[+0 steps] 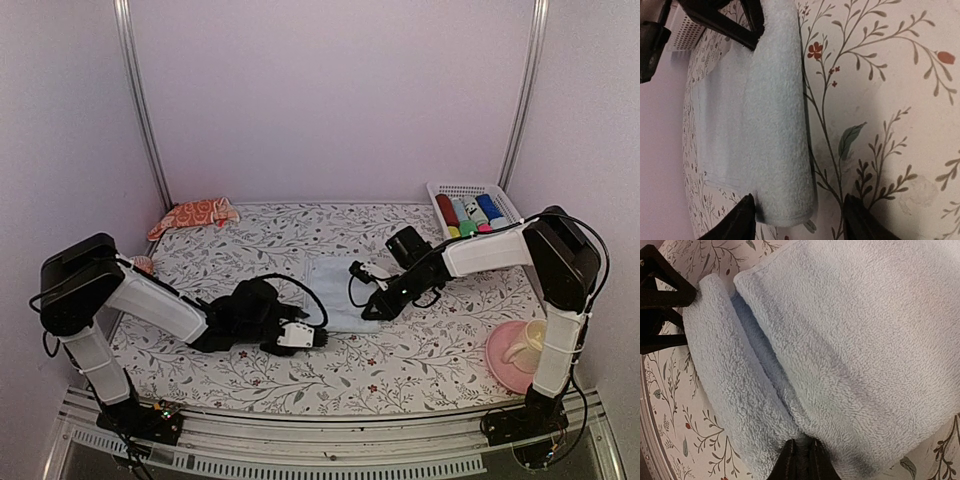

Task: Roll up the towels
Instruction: Roll the towel at the center of the board.

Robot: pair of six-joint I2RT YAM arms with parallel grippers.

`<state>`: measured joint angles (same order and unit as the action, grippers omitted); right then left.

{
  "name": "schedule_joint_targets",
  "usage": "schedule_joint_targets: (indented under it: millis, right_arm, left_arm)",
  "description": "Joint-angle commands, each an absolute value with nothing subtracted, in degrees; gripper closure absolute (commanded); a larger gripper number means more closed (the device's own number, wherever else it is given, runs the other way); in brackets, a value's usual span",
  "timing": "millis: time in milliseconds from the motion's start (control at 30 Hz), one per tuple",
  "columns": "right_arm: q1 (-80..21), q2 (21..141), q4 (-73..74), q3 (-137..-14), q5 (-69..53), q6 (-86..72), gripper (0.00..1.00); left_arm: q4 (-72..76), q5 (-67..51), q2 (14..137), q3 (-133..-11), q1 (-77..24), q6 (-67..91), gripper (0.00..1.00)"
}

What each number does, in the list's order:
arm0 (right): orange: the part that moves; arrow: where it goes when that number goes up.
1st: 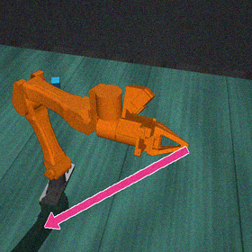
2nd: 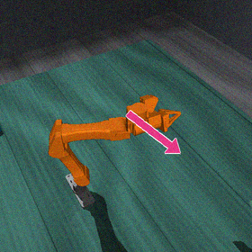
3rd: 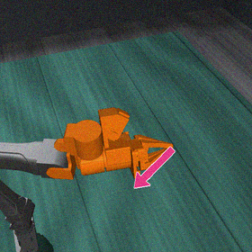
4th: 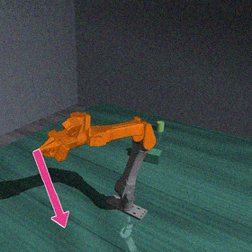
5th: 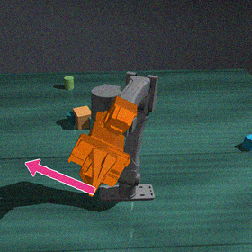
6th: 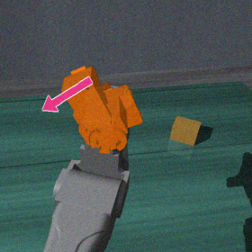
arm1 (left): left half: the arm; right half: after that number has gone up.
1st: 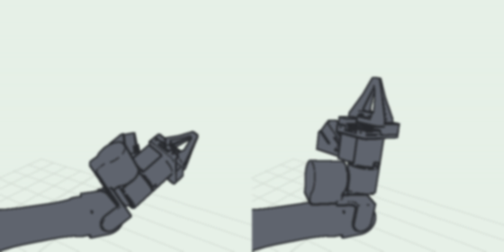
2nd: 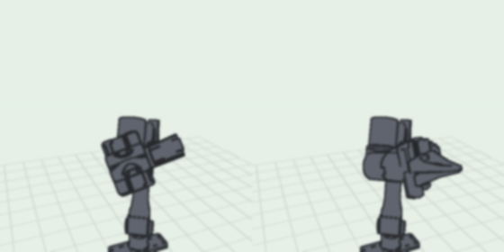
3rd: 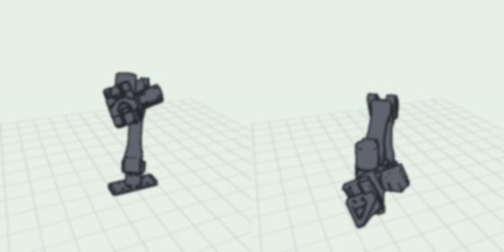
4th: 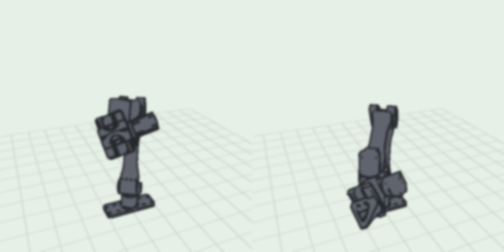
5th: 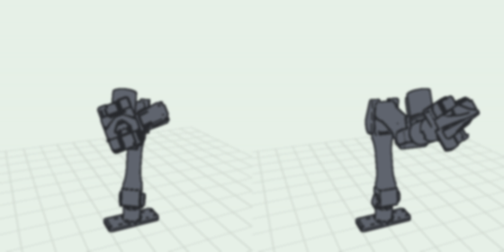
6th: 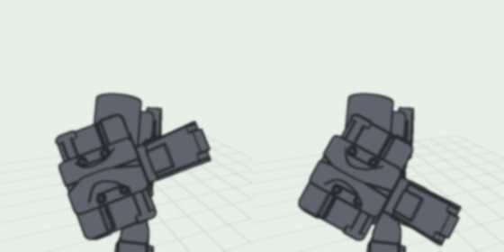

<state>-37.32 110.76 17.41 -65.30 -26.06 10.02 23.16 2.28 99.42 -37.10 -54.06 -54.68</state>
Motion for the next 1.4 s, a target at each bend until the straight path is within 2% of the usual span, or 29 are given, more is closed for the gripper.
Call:
schedule_joint_targets:
  millis: [0, 267, 533, 600, 733, 767, 800, 833, 867, 1000, 1267, 1367]
  right_arm:
    - [-36.40, 112.59, 21.36, -65.04, -23.99, 10.17, 0.88]
    - [-36.39, 112.51, 21.45, -65.13, -24.36, 10.45, 0.88]
    - [-36.39, 112.59, 21.53, -65.04, -24.67, 10.70, 0.88]
    - [-36.39, 112.59, 21.54, -65.20, -24.66, 10.72, 0.88]
    - [-36.39, 112.46, 21.70, -65.30, -24.48, 10.88, 0.87]
    - [-36.43, 112.28, 21.78, -65.30, -24.31, 10.96, 0.86]
    - [-36.39, 111.97, 21.86, -65.19, -24.10, 11.11, 0.84]
    - [-36.39, 111.48, 21.84, -65.10, -23.92, 11.41, 0.82]
    - [-36.39, 110.41, 21.80, -64.75, -23.62, 11.78, 0.75]
    - [-36.45, 105.07, 20.45, -62.60, -21.63, 13.36, 0.60]
    - [-40.48, 89.89, 12.05, -52.22, -10.77, 19.54, 0.37]
    - [-43.96, 85.34, 6.22, -47.18, -7.35, 23.85, 0.31]
  left_arm:
    - [26.23, 6.44, 102.03, -37.95, -54.91, -54.85, 0.42]
    - [28.55, 8.62, 104.17, -38.55, -55.02, -54.69, 0.60]
    - [30.14, 9.60, 105.45, -39.00, -55.41, -54.23, 0.60]
    - [30.00, 9.52, 105.62, -39.17, -55.55, -54.31, 0.67]
    - [28.66, 9.64, 105.84, -39.76, -55.55, -54.64, 0.93]
    - [27.87, 9.49, 105.64, -39.93, -55.64, -54.53, 1.00]
    - [26.29, 8.85, 105.20, -40.30, -55.60, -54.18, 1.00]
    - [24.30, 7.91, 104.64, -40.79, -55.48, -53.76, 1.00]
    - [21.59, 6.80, 103.85, -41.24, -55.27, -53.12, 1.00]
    - [11.38, 1.83, 102.10, -44.73, -54.42, -50.97, 1.00]
    - [-5.11, -7.59, 103.96, -53.29, -51.54, -46.65, 1.00]
    - [-9.58, -10.51, 105.27, -56.03, -50.35, -45.20, 1.00]
